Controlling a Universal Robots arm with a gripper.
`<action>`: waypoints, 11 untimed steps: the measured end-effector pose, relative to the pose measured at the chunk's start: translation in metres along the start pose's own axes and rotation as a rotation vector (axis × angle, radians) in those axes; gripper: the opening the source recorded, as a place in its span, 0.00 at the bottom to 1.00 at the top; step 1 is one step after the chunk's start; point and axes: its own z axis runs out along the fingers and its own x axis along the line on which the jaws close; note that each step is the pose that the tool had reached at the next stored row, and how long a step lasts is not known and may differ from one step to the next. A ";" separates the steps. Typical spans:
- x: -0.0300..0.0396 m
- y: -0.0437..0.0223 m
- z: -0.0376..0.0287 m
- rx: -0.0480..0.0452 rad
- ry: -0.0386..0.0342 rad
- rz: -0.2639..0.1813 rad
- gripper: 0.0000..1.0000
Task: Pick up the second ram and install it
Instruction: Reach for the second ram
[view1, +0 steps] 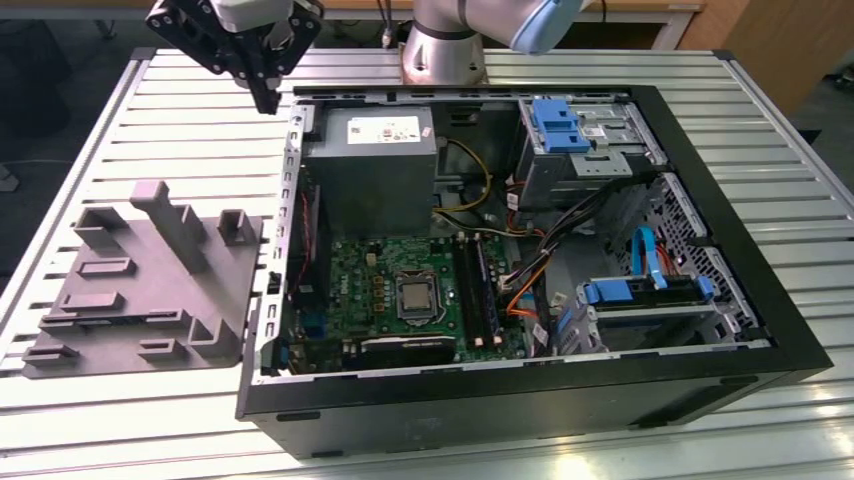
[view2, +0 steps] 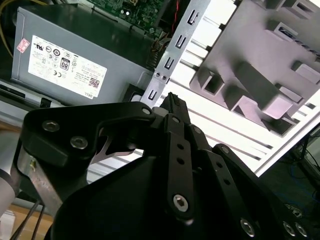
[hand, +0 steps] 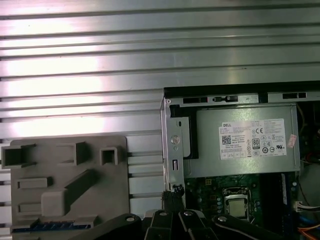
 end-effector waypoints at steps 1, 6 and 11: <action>0.0004 -0.0001 0.0000 -0.0001 -0.0001 0.000 0.11; 0.0029 -0.0004 -0.0001 0.0001 0.0000 0.000 0.11; 0.0049 -0.0006 -0.0001 0.0000 0.0000 0.000 0.11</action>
